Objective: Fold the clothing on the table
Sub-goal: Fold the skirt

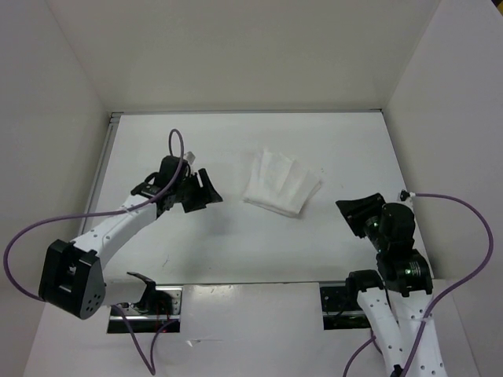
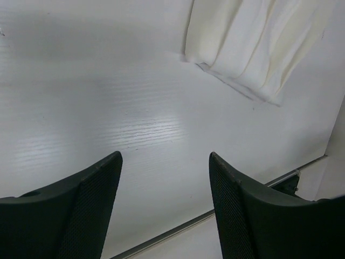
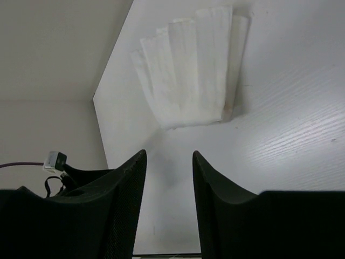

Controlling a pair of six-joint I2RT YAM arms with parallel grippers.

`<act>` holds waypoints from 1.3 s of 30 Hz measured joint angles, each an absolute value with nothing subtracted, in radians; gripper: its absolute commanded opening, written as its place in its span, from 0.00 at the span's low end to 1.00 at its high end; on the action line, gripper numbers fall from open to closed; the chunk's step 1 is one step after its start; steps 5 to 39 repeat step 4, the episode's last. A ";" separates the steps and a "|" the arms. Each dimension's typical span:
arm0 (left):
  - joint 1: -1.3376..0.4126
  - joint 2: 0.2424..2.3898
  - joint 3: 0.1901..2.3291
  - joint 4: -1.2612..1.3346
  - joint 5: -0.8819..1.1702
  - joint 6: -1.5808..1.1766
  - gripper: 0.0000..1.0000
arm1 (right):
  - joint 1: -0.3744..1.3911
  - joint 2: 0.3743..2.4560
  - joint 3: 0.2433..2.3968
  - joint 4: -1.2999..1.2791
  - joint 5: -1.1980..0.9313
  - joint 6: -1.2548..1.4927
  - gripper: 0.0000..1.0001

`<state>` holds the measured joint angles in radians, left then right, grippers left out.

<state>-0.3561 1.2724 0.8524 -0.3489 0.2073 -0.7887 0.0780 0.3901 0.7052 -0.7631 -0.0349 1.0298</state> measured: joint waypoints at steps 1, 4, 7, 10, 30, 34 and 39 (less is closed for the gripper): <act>-0.356 1.268 0.852 -0.343 0.208 -0.789 0.73 | 0.081 0.387 0.705 -0.763 -0.039 1.033 0.45; -0.356 1.265 0.848 -0.334 0.208 -0.789 0.74 | 0.083 0.395 0.697 -0.764 -0.046 1.041 0.47; -0.356 1.265 0.848 -0.334 0.208 -0.789 0.74 | 0.083 0.395 0.697 -0.764 -0.046 1.041 0.47; -0.356 1.265 0.848 -0.334 0.208 -0.789 0.74 | 0.083 0.395 0.697 -0.764 -0.046 1.041 0.47; -0.356 1.265 0.848 -0.334 0.208 -0.789 0.74 | 0.083 0.395 0.697 -0.764 -0.046 1.041 0.47; -0.356 1.265 0.848 -0.334 0.208 -0.789 0.74 | 0.083 0.395 0.697 -0.764 -0.046 1.041 0.47; -0.356 1.265 0.848 -0.334 0.208 -0.789 0.74 | 0.083 0.395 0.697 -0.764 -0.046 1.041 0.47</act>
